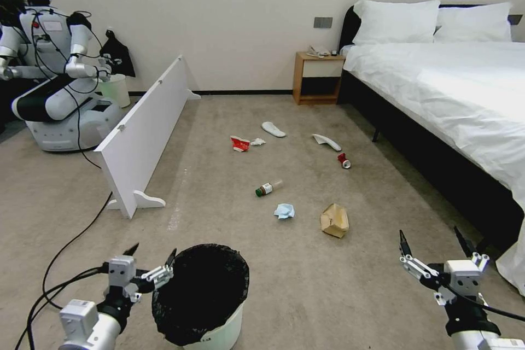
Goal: Pick up the trash bin, then pick up the garbage from the floor and place it into the trash bin.
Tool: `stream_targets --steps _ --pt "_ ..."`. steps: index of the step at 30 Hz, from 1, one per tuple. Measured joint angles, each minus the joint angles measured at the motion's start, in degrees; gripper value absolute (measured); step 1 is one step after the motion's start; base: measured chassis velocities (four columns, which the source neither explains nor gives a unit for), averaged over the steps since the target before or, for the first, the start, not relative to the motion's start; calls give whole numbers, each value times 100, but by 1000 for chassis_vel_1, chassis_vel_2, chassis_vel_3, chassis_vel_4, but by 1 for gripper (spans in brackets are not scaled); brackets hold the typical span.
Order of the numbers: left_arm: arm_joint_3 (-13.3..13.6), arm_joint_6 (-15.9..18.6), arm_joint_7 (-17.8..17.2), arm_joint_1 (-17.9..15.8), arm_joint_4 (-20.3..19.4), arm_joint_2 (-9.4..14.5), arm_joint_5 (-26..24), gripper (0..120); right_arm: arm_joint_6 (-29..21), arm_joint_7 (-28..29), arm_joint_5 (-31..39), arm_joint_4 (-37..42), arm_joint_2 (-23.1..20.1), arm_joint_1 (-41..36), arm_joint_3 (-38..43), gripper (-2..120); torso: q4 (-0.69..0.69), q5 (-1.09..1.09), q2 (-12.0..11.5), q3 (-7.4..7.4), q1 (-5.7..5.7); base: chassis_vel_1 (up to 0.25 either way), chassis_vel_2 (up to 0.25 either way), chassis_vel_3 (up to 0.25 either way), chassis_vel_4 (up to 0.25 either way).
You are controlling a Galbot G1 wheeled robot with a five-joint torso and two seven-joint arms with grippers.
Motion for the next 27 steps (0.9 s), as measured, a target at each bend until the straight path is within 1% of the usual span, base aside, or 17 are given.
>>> stream_targets --steps 1,4,5,6,7,9,10,12,13,16,19,27 --pt "35 160 -108 7 89 9 1 98 23 -2 -6 -39 3 -1 -31 100 1 1 0 0 0 0 0 0 0" --pt "43 217 -143 8 114 9 1 98 28 -4 -8 -51 4 -1 -43 100 2 1 0 0 0 0 0 0 0" --pt "68 510 -322 -2 207 5 -75 98 48 -9 -17 -100 4 1 -93 100 2 1 0 0 0 0 0 0 0" --pt "78 655 -410 -20 265 -1 -132 97 52 -11 -20 -119 3 2 -114 100 1 1 0 0 0 0 0 0 0" --pt "78 655 -410 -20 265 -1 -132 97 52 -11 -20 -119 3 2 -114 100 1 1 0 0 0 0 0 0 0" --pt "109 900 -599 -85 453 1 -329 97 56 -14 -26 -169 -8 27 -174 100 2 1 0 0 0 0 0 0 0" --pt "109 900 -599 -85 453 1 -329 97 56 -14 -26 -169 -8 27 -174 100 2 1 0 0 0 0 0 0 0" --pt "160 1067 -724 -147 582 17 -523 97 56 -16 -36 -196 -9 39 -206 100 1 1 0 0 0 0 0 0 0" --pt "160 1067 -724 -147 582 17 -523 97 56 -16 -36 -196 -9 39 -206 100 1 1 0 0 0 0 0 0 0" --pt "215 1206 -832 -238 758 23 -714 97 57 -20 -49 -223 -4 49 -232 100 1 1 0 0 0 0 0 0 0" --pt "238 1223 -848 -294 835 25 -807 97 57 -21 -51 -225 -4 57 -235 100 1 1 0 0 0 0 0 0 0" --pt "288 1238 -853 -374 884 30 -921 95 50 -23 -53 -225 -6 67 -236 100 1 1 0 0 0 0 0 0 0"
